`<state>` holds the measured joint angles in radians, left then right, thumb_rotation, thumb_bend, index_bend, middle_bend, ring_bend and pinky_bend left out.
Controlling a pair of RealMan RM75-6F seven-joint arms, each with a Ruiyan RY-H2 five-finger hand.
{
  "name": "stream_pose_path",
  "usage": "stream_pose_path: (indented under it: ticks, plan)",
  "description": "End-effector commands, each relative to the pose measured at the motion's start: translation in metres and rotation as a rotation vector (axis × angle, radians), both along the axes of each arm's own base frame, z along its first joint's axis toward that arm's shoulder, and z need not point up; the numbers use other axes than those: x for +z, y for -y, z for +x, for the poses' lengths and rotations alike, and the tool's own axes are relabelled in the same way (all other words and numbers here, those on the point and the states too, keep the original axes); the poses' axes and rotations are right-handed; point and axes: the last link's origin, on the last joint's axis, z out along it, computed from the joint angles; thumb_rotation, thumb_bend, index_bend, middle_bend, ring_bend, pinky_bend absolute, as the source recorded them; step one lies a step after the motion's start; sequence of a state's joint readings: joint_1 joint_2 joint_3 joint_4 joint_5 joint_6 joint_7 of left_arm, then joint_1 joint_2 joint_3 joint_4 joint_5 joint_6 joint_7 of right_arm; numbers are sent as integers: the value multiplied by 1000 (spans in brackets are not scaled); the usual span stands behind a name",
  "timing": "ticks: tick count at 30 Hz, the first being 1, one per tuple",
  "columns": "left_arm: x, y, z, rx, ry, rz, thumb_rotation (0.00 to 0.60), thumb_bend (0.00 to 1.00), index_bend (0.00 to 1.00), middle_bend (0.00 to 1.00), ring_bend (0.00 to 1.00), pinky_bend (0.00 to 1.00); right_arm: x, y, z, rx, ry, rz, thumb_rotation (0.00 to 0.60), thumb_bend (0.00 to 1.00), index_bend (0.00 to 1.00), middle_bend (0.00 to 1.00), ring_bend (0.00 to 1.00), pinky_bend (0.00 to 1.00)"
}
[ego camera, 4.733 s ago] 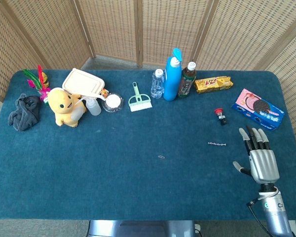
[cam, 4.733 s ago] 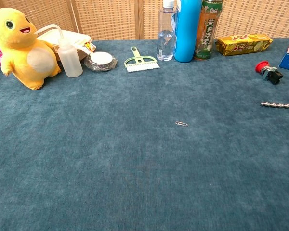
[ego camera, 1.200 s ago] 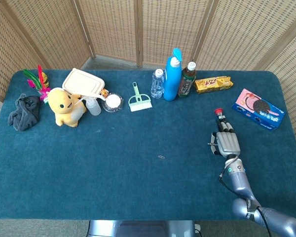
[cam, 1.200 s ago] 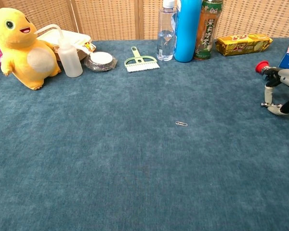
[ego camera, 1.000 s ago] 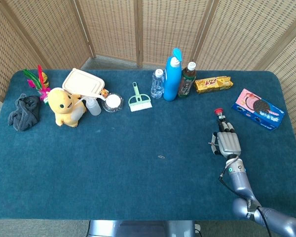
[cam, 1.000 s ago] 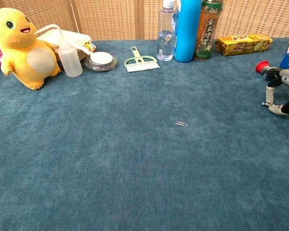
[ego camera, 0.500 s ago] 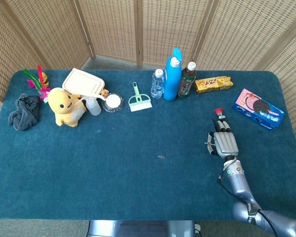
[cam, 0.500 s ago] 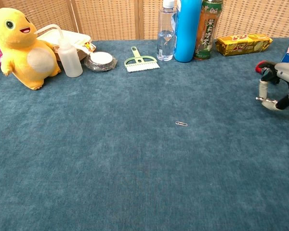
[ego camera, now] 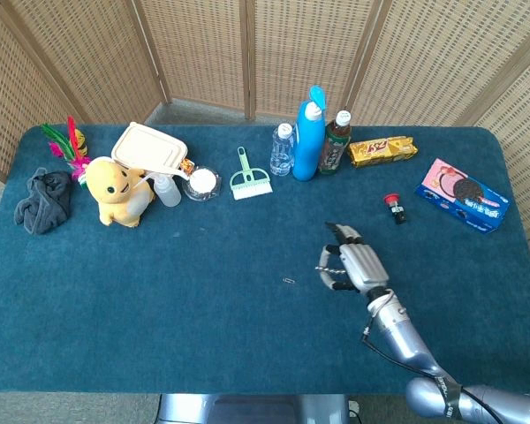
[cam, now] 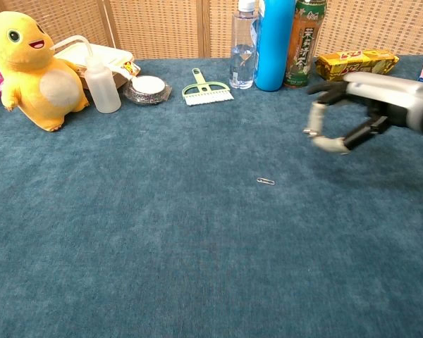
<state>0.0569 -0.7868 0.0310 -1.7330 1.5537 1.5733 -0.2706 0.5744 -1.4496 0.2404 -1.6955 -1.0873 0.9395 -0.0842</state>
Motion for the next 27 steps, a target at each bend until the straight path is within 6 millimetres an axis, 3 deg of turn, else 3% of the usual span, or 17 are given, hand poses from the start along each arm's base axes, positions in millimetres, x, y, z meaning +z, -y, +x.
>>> stream_pose_path:
  ticks: [1, 9, 27]
  plan:
    - [1, 0, 0, 0, 3, 1, 600, 363, 0, 0, 0, 46, -13, 4, 32, -10, 177, 114, 600, 534, 684, 74, 0, 0]
    - [1, 0, -1, 2, 8, -1, 600, 363, 0, 0, 0, 46, -33, 15, 52, -46, 397, 201, 600, 554, 709, 79, 0, 0]
    - [-2, -3, -2, 11, 4, -15, 600, 363, 0, 0, 0, 45, -53, 31, 66, -71, 572, 223, 600, 567, 715, 88, 0, 0]
